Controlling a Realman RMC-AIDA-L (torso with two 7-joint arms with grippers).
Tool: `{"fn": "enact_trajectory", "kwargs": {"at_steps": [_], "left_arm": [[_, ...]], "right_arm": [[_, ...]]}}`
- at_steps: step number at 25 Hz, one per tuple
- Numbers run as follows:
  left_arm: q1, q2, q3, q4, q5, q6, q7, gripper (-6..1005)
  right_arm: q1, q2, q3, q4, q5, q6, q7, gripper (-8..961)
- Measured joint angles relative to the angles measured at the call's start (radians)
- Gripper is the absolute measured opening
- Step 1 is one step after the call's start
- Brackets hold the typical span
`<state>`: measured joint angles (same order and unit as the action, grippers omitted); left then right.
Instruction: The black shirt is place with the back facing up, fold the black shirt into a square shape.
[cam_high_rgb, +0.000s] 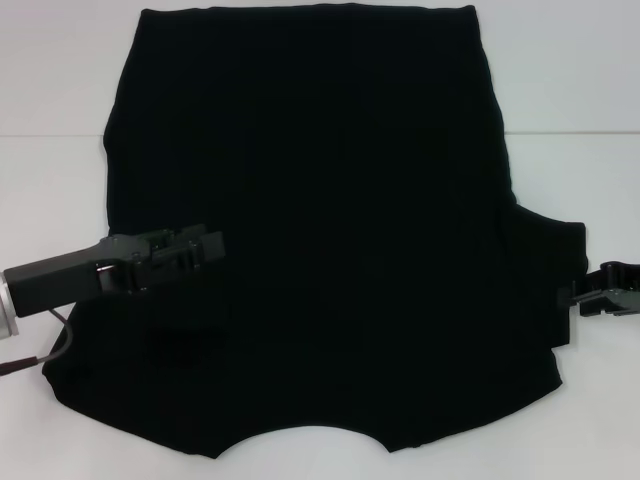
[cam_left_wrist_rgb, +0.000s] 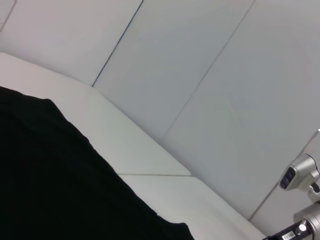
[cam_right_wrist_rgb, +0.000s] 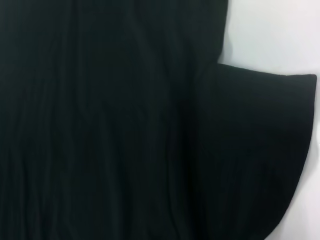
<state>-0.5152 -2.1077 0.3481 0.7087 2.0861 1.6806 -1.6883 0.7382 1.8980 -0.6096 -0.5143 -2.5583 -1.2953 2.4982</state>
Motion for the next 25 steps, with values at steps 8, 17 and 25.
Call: {"fn": "enact_trajectory", "kwargs": {"at_steps": [8, 17, 25], "left_arm": [[-0.002, 0.000, 0.000, 0.000, 0.000, -0.019, 0.001, 429], [0.003, -0.001, -0.001, 0.000, 0.000, -0.029, 0.001, 428], [0.004, -0.002, -0.002, 0.000, 0.000, -0.029, 0.001, 428]], "right_arm": [[0.014, 0.005, -0.027, 0.003, -0.007, 0.008, 0.035, 421], [0.028, 0.007, -0.077, 0.009, -0.007, 0.025, 0.043, 335], [0.021, 0.007, -0.090, 0.004, -0.003, 0.028, 0.036, 12]]}}
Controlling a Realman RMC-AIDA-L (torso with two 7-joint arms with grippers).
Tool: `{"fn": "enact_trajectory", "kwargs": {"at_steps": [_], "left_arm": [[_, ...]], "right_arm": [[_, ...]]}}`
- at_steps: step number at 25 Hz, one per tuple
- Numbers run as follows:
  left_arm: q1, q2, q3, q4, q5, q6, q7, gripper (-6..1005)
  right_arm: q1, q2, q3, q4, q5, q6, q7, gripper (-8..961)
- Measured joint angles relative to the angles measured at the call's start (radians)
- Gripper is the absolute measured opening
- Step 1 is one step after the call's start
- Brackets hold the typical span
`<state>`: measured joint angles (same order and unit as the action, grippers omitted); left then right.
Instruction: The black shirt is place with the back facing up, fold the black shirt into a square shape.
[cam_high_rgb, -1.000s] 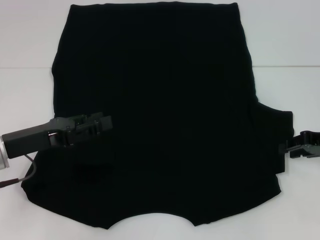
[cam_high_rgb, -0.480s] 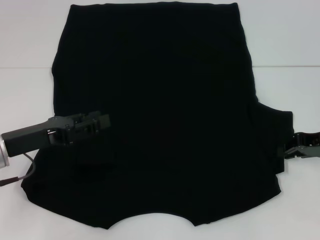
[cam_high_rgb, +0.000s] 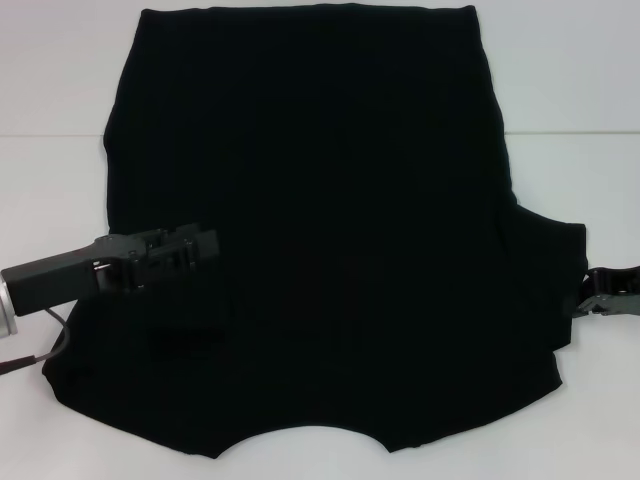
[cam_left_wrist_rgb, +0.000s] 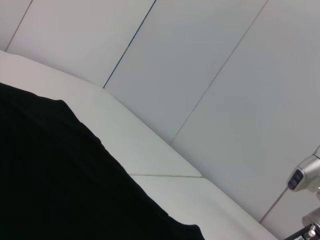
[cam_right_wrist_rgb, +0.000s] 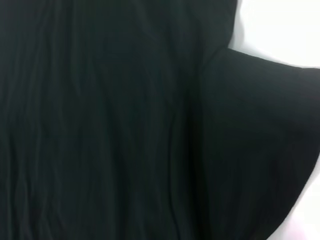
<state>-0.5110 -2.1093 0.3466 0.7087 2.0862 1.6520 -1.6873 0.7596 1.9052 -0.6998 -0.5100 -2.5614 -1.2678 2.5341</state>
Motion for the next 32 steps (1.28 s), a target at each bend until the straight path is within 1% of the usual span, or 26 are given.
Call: {"fn": "enact_trajectory", "kwargs": {"at_steps": [4, 7, 15, 20, 23, 26, 29, 32], "left_arm": [[0.000, 0.000, 0.000, 0.000, 0.000, 0.000, 0.000, 427], [0.000, 0.000, 0.000, 0.000, 0.000, 0.000, 0.000, 427], [0.003, 0.000, -0.010, 0.000, 0.000, 0.000, 0.000, 426], [0.008, 0.002, -0.043, 0.000, 0.000, 0.001, 0.000, 426], [0.009, 0.003, -0.054, 0.000, -0.001, 0.001, 0.000, 426], [0.006, 0.003, -0.055, 0.000, -0.001, 0.001, 0.000, 425], [0.001, 0.003, -0.055, -0.001, -0.001, 0.000, 0.000, 425], [-0.001, 0.003, -0.054, -0.002, -0.002, -0.001, 0.000, 425]], "right_arm": [[-0.012, -0.002, 0.010, -0.015, 0.007, 0.003, -0.001, 16], [-0.026, -0.008, 0.031, -0.037, 0.010, 0.004, -0.002, 16], [-0.066, -0.038, 0.140, -0.099, 0.011, -0.002, -0.003, 25], [-0.082, -0.048, 0.218, -0.136, 0.013, -0.004, -0.007, 32], [-0.084, -0.052, 0.239, -0.145, 0.035, -0.008, -0.019, 37], [-0.067, -0.047, 0.223, -0.144, 0.063, -0.024, -0.059, 41], [-0.026, -0.030, 0.191, -0.139, 0.066, -0.032, -0.109, 46], [0.018, -0.008, 0.128, -0.139, 0.066, -0.029, -0.175, 50]]}}
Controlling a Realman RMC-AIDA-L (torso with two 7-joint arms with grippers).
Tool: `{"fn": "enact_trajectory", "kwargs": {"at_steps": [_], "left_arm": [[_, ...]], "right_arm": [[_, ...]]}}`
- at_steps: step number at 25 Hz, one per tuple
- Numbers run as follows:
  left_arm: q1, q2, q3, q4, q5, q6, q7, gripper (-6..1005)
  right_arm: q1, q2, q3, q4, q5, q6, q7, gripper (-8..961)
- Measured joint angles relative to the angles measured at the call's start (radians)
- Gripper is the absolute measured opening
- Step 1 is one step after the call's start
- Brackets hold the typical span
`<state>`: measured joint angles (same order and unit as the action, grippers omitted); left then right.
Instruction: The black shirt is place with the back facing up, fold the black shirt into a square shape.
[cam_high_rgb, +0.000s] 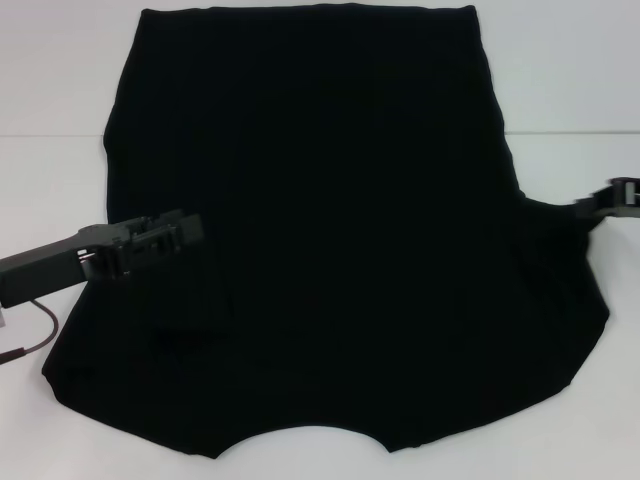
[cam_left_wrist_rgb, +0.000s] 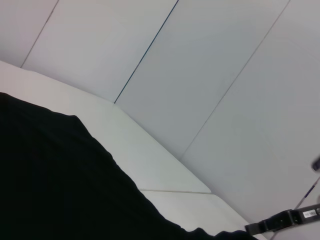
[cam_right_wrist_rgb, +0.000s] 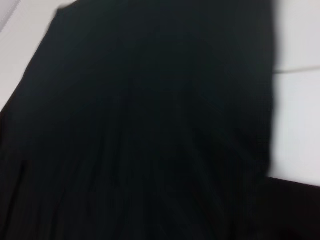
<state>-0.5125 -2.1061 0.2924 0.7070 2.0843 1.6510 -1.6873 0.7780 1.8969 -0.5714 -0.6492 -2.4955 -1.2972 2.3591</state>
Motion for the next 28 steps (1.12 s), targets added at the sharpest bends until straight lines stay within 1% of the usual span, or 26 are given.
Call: {"fn": "enact_trajectory", "kwargs": {"at_steps": [4, 8, 11, 14, 15, 16, 18, 21, 25, 27, 28], "left_arm": [[0.002, 0.000, 0.000, 0.000, -0.009, -0.001, 0.000, 424], [0.009, 0.000, 0.001, 0.000, -0.022, -0.001, -0.001, 424], [0.012, 0.000, 0.001, 0.000, -0.023, -0.001, -0.002, 423], [0.014, 0.000, 0.000, 0.000, -0.023, -0.002, -0.004, 423], [0.014, 0.000, 0.001, 0.000, -0.023, -0.004, -0.004, 423], [0.014, 0.000, 0.000, 0.000, -0.023, -0.006, -0.005, 423], [0.014, 0.000, 0.000, 0.000, -0.023, -0.007, -0.005, 422], [0.014, 0.000, -0.006, 0.000, -0.023, -0.010, -0.004, 422], [0.014, 0.001, -0.016, -0.004, -0.023, -0.017, -0.001, 421], [0.012, 0.003, -0.020, -0.010, -0.023, -0.022, -0.001, 421], [0.011, 0.004, -0.022, -0.012, -0.023, -0.023, -0.002, 421]], "right_arm": [[0.053, 0.030, -0.118, -0.009, -0.005, 0.015, -0.097, 56], [0.091, 0.058, -0.232, -0.014, -0.005, 0.022, -0.225, 62], [0.105, 0.092, -0.292, -0.036, -0.005, 0.011, -0.332, 67], [0.106, 0.132, -0.329, -0.088, -0.006, 0.009, -0.377, 71], [0.107, 0.141, -0.340, -0.099, -0.007, 0.007, -0.379, 73], [0.108, 0.146, -0.351, -0.106, -0.009, 0.008, -0.377, 74], [0.111, 0.150, -0.370, -0.107, -0.011, 0.014, -0.365, 77], [0.109, 0.150, -0.366, -0.102, -0.007, 0.019, -0.348, 82], [0.103, 0.140, -0.349, -0.089, -0.004, 0.022, -0.306, 88], [0.101, 0.134, -0.348, -0.081, -0.007, 0.043, -0.254, 91], [0.099, 0.131, -0.347, -0.078, -0.007, 0.057, -0.227, 134]]}}
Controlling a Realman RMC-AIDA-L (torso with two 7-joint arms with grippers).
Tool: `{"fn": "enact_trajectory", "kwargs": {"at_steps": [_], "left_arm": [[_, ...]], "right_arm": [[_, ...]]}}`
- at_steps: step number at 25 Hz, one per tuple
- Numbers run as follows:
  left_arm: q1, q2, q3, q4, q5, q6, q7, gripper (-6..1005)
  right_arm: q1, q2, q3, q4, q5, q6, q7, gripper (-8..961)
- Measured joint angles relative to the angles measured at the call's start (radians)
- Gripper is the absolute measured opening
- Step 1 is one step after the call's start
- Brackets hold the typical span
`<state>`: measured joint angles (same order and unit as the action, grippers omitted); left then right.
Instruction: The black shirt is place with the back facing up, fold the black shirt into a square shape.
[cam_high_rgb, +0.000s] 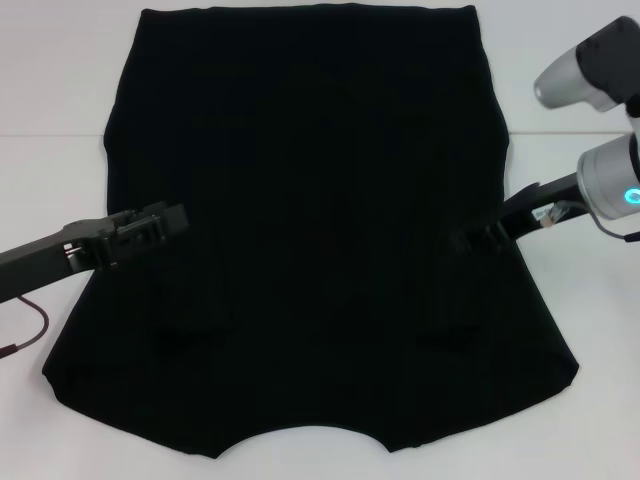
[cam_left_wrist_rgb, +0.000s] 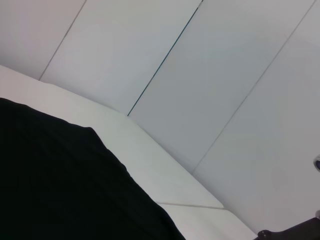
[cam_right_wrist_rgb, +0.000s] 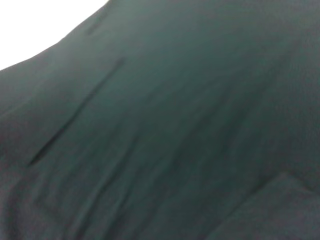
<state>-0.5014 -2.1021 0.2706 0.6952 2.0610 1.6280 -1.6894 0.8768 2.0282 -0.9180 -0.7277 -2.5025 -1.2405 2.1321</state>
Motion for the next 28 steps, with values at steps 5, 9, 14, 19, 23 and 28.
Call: {"fn": "enact_trajectory", "kwargs": {"at_steps": [5, 9, 14, 19, 23, 28], "left_arm": [[0.000, 0.007, 0.000, 0.009, 0.020, 0.012, -0.064, 420], [0.009, 0.039, -0.001, 0.055, 0.123, 0.038, -0.223, 420], [0.035, 0.064, -0.006, 0.211, 0.268, 0.124, -0.385, 419], [0.039, 0.066, -0.025, 0.308, 0.371, 0.171, -0.482, 419], [0.032, 0.071, -0.039, 0.327, 0.472, 0.147, -0.541, 419], [0.035, 0.072, -0.057, 0.327, 0.531, 0.092, -0.557, 419]], "right_arm": [[-0.008, -0.011, 0.090, -0.001, 0.010, 0.041, 0.153, 330], [-0.022, -0.034, 0.216, 0.006, 0.077, -0.019, 0.212, 418], [-0.069, -0.070, 0.290, 0.054, 0.232, -0.069, 0.254, 527], [-0.096, -0.092, 0.295, 0.093, 0.276, -0.080, 0.268, 600], [-0.107, -0.093, 0.295, 0.093, 0.278, -0.081, 0.269, 612], [-0.109, -0.095, 0.296, 0.094, 0.278, -0.081, 0.268, 612]]}}
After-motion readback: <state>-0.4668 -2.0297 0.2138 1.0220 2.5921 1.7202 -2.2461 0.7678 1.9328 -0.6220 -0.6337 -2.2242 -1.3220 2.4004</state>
